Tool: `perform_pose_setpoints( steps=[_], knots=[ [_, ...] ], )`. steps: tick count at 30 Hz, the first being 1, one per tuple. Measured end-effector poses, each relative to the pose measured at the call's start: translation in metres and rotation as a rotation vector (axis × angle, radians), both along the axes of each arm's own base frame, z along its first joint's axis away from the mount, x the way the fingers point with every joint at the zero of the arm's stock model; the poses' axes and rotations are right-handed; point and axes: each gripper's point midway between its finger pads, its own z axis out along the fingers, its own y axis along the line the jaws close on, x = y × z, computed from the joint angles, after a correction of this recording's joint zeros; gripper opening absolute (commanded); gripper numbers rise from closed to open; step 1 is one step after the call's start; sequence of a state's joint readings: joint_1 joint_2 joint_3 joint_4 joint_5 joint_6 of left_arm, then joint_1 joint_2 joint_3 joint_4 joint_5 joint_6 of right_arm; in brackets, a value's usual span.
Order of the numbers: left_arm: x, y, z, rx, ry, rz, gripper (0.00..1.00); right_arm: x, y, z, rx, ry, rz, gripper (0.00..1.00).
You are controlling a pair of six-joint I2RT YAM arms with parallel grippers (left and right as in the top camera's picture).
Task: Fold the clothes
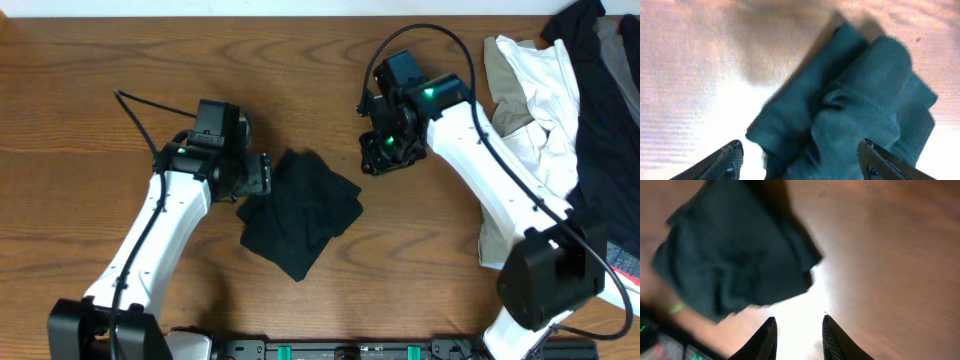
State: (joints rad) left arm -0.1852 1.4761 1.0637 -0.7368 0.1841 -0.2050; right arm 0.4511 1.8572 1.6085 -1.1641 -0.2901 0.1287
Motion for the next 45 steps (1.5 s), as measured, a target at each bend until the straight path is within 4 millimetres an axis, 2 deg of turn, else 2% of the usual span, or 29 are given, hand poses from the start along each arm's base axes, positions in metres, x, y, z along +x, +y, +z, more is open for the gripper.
perform_pose_setpoints(
  steps=[3, 8, 13, 20, 25, 31, 41, 45],
  knots=[
    [0.002, 0.0, -0.004, 0.001, 0.003, 0.0, 0.75, -0.013, 0.016, -0.004, 0.02, 0.02, 0.044, 0.3],
    [-0.005, -0.005, -0.026, -0.013, 0.096, -0.009, 0.72, -0.052, 0.047, -0.03, 0.037, 0.073, 0.158, 0.34],
    [-0.012, -0.011, -0.044, -0.031, 0.175, -0.024, 0.53, -0.08, 0.073, -0.052, 0.053, 0.086, 0.218, 0.34],
    [-0.023, -0.012, -0.065, -0.027, 0.267, -0.028, 0.52, -0.106, 0.098, -0.066, 0.07, 0.088, 0.247, 0.38],
    [-0.025, -0.012, -0.067, -0.026, 0.279, -0.028, 0.52, -0.122, 0.106, -0.073, 0.061, 0.106, 0.254, 0.39],
    [-0.028, -0.013, -0.067, -0.027, 0.289, -0.033, 0.52, -0.129, 0.098, -0.084, 0.029, 0.134, 0.215, 0.39],
    [-0.033, -0.028, -0.067, -0.018, 0.291, -0.085, 0.52, -0.121, 0.106, -0.086, 0.061, 0.098, 0.207, 0.37],
    [-0.035, -0.031, -0.067, -0.016, 0.291, -0.096, 0.52, -0.12, 0.102, -0.088, 0.039, 0.094, 0.199, 0.36]
  ],
)
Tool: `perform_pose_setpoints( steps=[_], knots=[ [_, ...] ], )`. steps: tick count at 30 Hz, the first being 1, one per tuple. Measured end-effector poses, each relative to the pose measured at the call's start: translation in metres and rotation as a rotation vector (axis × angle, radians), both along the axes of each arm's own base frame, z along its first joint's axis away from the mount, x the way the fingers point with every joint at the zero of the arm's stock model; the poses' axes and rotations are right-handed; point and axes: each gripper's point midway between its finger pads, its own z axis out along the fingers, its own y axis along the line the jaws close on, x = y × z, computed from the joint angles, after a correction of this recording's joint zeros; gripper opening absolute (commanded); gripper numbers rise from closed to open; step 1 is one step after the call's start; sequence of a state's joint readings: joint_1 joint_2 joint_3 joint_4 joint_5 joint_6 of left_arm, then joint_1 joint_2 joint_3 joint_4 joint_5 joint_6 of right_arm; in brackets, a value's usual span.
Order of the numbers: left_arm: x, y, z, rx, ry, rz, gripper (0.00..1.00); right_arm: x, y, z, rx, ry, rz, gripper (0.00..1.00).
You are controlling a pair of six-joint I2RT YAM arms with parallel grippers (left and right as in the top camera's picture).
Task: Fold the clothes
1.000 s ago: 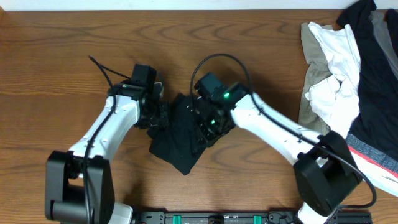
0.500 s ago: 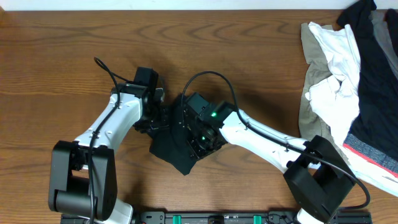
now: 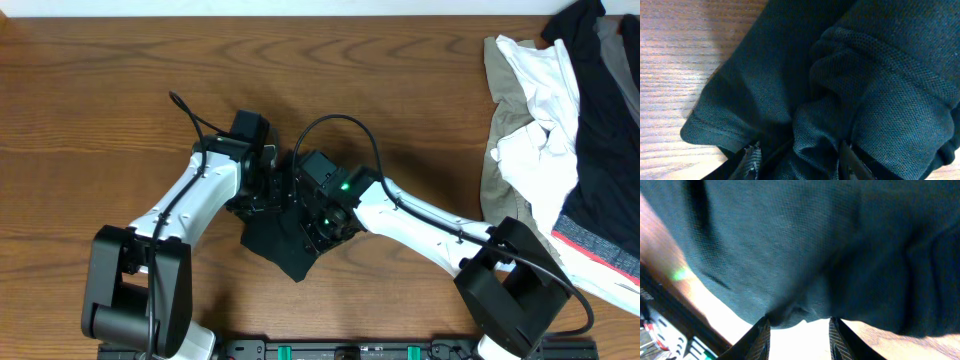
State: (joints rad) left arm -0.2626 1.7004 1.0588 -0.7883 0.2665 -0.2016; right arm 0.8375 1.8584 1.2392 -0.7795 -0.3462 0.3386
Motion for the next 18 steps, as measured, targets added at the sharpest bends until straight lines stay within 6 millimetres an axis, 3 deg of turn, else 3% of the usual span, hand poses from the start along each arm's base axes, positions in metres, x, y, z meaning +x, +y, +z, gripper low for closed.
perform_pose_setpoints(
  steps=[8, 18],
  knots=[
    [0.0, 0.0, 0.0, 0.0, 0.0, 0.0, 0.52, 0.0007, -0.009, -0.0058, -0.051, 0.002, -0.053, 0.35],
    [-0.0001, 0.0, 0.0, 0.0, 0.0, 0.0, 0.52, 0.0077, -0.0042, -0.0066, -0.036, -0.015, -0.102, 0.34]
  ],
)
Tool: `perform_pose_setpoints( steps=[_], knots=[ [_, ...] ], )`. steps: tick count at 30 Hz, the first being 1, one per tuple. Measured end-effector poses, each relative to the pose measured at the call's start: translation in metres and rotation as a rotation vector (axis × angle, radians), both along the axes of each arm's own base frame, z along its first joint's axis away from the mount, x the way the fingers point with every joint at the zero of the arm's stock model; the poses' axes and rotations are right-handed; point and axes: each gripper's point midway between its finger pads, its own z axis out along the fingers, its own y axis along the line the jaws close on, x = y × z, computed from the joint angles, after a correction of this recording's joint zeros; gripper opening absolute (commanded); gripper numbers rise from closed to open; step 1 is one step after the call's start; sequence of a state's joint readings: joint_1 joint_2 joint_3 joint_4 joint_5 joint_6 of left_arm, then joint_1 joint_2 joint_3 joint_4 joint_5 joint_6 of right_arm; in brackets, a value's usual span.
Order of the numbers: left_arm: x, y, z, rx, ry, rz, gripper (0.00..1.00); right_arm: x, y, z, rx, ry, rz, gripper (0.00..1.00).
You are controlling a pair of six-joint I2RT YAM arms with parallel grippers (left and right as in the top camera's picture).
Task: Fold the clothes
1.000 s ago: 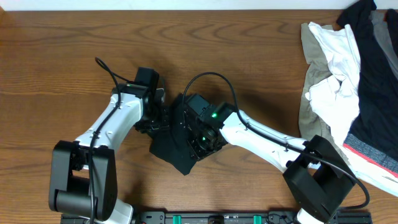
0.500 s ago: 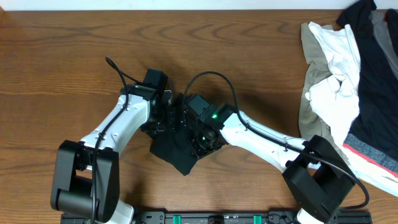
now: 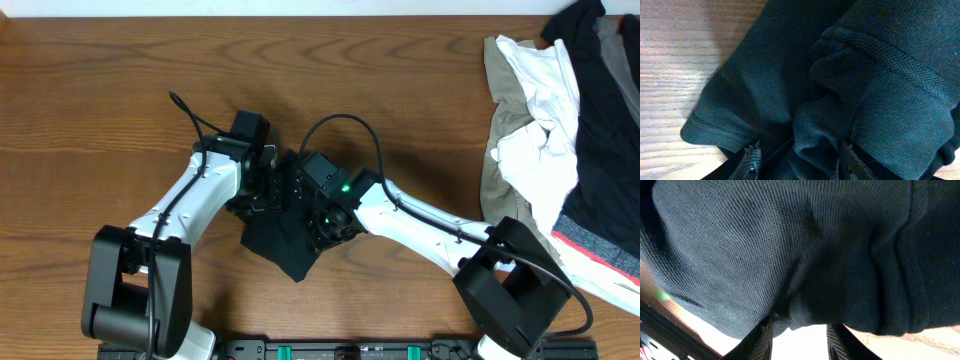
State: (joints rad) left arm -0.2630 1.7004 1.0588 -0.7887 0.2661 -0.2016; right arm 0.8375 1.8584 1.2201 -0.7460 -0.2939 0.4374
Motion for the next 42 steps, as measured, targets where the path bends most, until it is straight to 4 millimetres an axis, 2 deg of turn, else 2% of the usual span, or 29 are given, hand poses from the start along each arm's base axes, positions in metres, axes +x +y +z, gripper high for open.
perform_pose_setpoints(
  steps=[4, 5, 6, 8, 9, 11, 14, 15, 21, 29, 33, 39, 42],
  knots=[
    [0.0, 0.0, 0.0, 0.0, 0.0, 0.0, 0.52, 0.001, 0.001, -0.002, 0.005, -0.008, -0.005, 0.32],
    [0.0, 0.0, 0.0, 0.0, 0.0, 0.0, 0.52, 0.001, 0.0, -0.004, 0.006, -0.008, -0.007, 0.28],
    [0.0, 0.0, 0.0, 0.0, 0.0, 0.0, 0.52, 0.0, 0.0, -0.006, 0.005, -0.007, -0.009, 0.23],
    [0.0, 0.0, 0.0, 0.0, 0.0, 0.0, 0.52, -0.002, -0.003, -0.011, -0.001, 0.0, -0.018, 0.03],
    [0.0, 0.0, 0.0, 0.0, 0.0, 0.0, 0.52, -0.003, -0.004, -0.013, -0.004, 0.002, -0.024, 0.01],
    [0.0, 0.0, 0.0, 0.0, 0.0, 0.0, 0.49, -0.005, -0.007, -0.016, -0.011, 0.009, -0.033, 0.01],
    [0.0, 0.0, 0.0, -0.001, 0.001, 0.001, 0.36, -0.005, -0.007, -0.016, -0.012, 0.011, -0.033, 0.01],
    [0.0, 0.0, 0.0, -0.001, 0.001, 0.003, 0.35, -0.005, -0.007, -0.016, -0.012, 0.012, -0.033, 0.01],
    [0.0, 0.0, 0.0, 0.0, 0.0, -0.004, 0.35, -0.011, -0.016, -0.016, -0.042, 0.052, -0.04, 0.01],
    [0.0, 0.0, 0.0, 0.003, -0.001, -0.004, 0.35, -0.001, -0.047, -0.005, -0.122, 0.033, -0.099, 0.01],
    [0.0, 0.0, 0.0, 0.003, -0.001, -0.004, 0.35, 0.003, -0.053, -0.005, -0.146, 0.016, -0.107, 0.02],
    [-0.001, 0.001, 0.0, 0.005, 0.004, -0.004, 0.37, 0.005, -0.057, -0.006, -0.163, 0.003, -0.107, 0.04],
    [-0.004, 0.002, 0.0, 0.009, 0.014, -0.011, 0.54, 0.004, -0.064, -0.007, -0.2, 0.001, -0.108, 0.05]
  ],
)
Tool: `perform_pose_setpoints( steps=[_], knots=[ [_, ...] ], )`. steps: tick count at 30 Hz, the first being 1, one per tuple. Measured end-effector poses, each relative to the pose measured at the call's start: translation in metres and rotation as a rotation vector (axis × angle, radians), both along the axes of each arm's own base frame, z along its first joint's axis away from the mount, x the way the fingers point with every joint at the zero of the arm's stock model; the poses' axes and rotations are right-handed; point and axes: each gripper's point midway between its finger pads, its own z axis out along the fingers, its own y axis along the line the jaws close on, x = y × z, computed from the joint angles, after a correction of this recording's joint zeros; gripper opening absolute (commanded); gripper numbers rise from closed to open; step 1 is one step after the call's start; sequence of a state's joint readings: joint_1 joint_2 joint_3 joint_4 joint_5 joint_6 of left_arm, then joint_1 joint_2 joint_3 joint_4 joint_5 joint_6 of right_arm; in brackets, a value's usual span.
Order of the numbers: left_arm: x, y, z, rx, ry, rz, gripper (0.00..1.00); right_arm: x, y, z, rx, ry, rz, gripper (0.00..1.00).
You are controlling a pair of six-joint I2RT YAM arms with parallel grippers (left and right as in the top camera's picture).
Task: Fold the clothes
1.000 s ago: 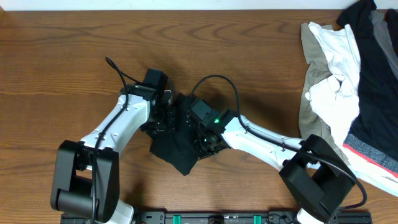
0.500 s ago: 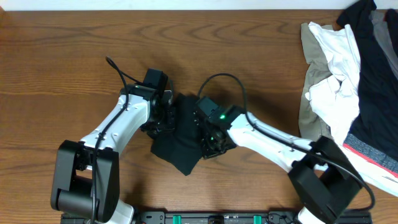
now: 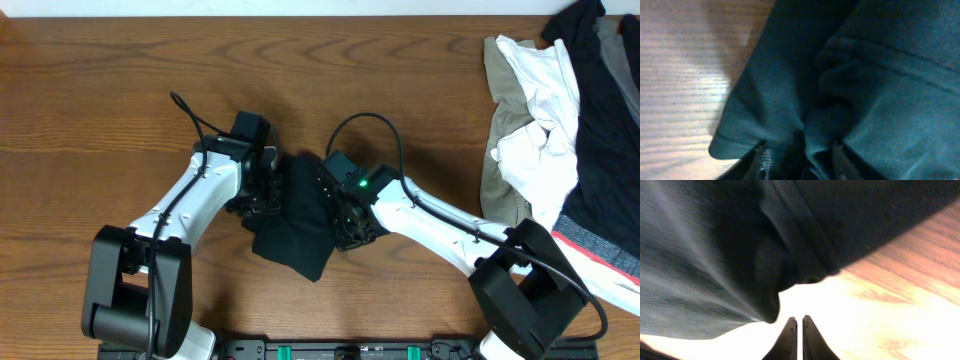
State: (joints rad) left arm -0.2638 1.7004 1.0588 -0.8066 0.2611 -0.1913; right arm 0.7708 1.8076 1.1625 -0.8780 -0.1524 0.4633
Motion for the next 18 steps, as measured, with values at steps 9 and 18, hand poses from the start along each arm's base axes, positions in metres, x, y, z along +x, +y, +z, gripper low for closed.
perform_pose_setpoints(
  steps=[9, 18],
  knots=[
    [0.0, 0.001, 0.0, 0.008, 0.0, -0.005, 0.58, 0.006, -0.023, -0.002, -0.119, -0.051, -0.006, 0.01],
    [0.033, 0.009, 0.023, 0.055, -0.192, -0.029, 0.77, 0.018, 0.003, 0.026, 0.033, -0.121, 0.004, 0.01]
  ],
)
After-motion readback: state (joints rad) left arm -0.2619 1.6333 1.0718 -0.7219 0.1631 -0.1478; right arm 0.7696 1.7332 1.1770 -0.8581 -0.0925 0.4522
